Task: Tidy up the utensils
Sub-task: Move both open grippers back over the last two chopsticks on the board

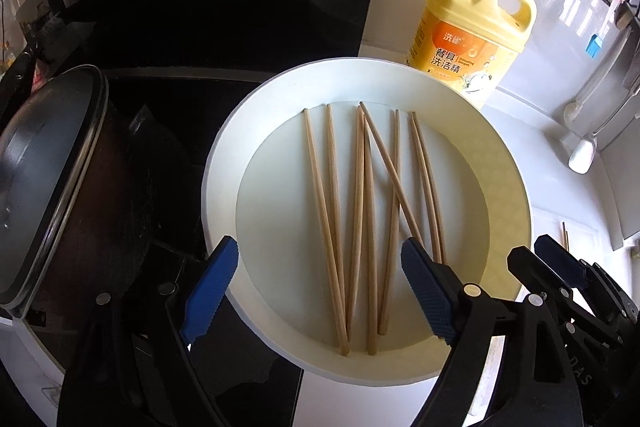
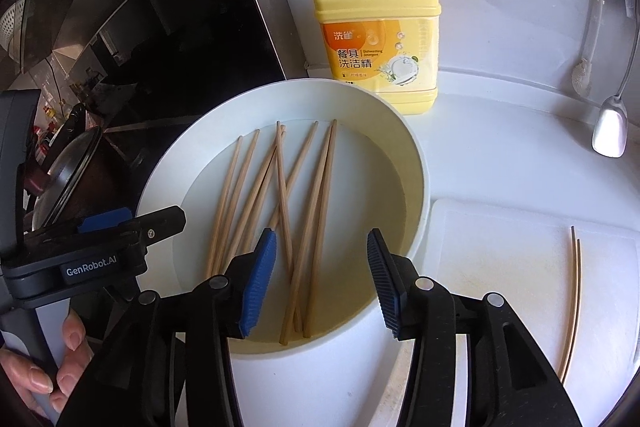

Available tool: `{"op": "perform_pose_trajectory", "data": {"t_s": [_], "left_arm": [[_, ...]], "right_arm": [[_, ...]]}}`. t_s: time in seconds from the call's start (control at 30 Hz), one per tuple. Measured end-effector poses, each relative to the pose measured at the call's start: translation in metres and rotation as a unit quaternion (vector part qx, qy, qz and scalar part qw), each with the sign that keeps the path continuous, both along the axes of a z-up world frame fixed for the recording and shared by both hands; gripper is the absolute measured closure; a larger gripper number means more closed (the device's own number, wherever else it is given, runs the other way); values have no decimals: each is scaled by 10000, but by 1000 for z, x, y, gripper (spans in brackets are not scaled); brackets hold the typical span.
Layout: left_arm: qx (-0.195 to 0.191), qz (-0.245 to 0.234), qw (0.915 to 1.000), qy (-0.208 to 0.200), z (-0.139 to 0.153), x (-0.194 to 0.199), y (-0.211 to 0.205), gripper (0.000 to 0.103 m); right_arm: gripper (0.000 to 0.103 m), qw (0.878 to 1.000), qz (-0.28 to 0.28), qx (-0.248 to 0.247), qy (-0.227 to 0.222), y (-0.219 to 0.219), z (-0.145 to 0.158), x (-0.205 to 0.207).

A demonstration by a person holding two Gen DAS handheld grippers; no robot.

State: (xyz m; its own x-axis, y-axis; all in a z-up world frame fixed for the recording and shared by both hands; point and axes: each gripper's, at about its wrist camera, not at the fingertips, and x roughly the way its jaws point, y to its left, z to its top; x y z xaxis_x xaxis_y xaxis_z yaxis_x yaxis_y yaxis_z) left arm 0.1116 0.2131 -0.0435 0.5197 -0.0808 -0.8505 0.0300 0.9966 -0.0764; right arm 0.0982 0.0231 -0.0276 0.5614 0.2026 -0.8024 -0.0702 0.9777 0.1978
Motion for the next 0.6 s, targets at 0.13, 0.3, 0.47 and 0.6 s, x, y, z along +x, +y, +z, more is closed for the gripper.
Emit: {"op": "perform_pose_trajectory", "data": {"t_s": [0.13, 0.3, 0.47, 0.6], "left_arm": [[44, 14, 9999, -113, 8, -17, -15, 14], [94, 66, 9998, -163, 16, -40, -41, 14], [158, 31, 9997, -166, 19, -64, -79, 14], [167, -16, 9998, -142, 18, -82, -108, 13]], "right_arm": [[55, 10000, -39, -17, -40, -19, 4, -18], [54, 10000, -71, -27, -5, -49, 8, -41], [52, 9999, -143, -29, -12, -84, 13, -69], [51, 9997, -219, -32, -31, -115, 16, -91]]}}
